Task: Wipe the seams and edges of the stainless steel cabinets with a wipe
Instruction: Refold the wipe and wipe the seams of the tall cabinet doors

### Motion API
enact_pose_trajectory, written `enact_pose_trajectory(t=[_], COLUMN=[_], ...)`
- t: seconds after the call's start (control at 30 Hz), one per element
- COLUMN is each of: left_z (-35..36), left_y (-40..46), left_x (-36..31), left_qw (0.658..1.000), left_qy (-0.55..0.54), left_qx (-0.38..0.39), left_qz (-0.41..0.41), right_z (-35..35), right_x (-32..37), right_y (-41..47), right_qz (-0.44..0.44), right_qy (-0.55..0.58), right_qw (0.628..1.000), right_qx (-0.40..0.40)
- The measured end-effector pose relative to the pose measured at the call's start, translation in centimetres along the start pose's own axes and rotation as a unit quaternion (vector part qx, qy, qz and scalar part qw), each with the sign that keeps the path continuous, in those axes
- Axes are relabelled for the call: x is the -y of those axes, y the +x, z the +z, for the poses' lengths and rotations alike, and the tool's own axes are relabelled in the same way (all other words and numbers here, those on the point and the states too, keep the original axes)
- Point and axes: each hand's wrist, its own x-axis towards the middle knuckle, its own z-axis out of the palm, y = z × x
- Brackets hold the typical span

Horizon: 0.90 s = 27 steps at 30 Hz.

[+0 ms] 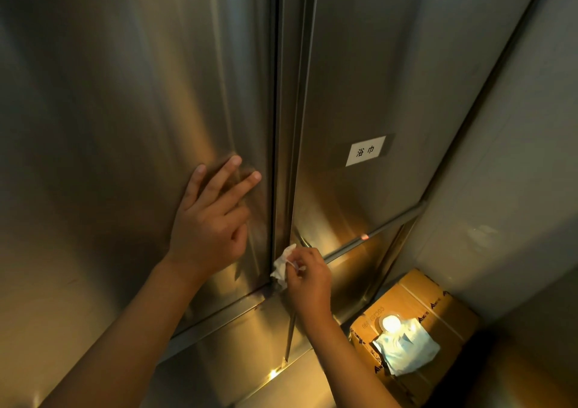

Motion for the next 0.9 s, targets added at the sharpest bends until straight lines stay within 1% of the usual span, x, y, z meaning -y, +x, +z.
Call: enact_pose_trajectory(t=[0.13,0.23,0.3,0.37,0.47,0.6,0.77,0.9], left_z=[-0.8,-1.7,-2.5,-3.2,-4.0,-5.6,-8.2,-10.0], left_y=[-0.6,-2.3,-3.9,-5.5,-7.9,-10.2,-11.8,-13.7], left_x=[-1.0,-1.9,-2.4,-2.8,-3.2,-3.3,-2.8,-2.6], left_qw=[0.995,0.982,0.960,0.927,0.884,0.856,0.823,0.802], left_qy=[-0.086,-0.162,-0.218,-0.266,-0.318,-0.352,-0.384,-0.397], left_qx=[0.002,0.039,0.082,0.118,0.144,0.137,0.120,0.108], left_qz=[-0.051,-0.093,-0.156,-0.236,-0.312,-0.354,-0.401,-0.433], right_z=[-1.1,-1.6,-1.7,-1.6,-1.2,-0.6,0.3,1.4], right_x=[2.9,5.3,6.7,8.0,9.6,11.9,14.9,16.0], right_y=[0.2,-0.2,-0.9,-2.2,-4.1,-5.8,-7.9,-10.1], right_qz=[-0.045,-0.062,-0.073,-0.068,-0.044,-0.002,0.017,0.028], right_qy=[0.044,0.072,0.098,0.119,0.154,0.211,0.254,0.253], right_qw=[0.998,0.995,0.992,0.990,0.987,0.975,0.964,0.962], right_qx=[-0.026,-0.022,-0.008,0.009,0.026,0.065,0.079,0.098])
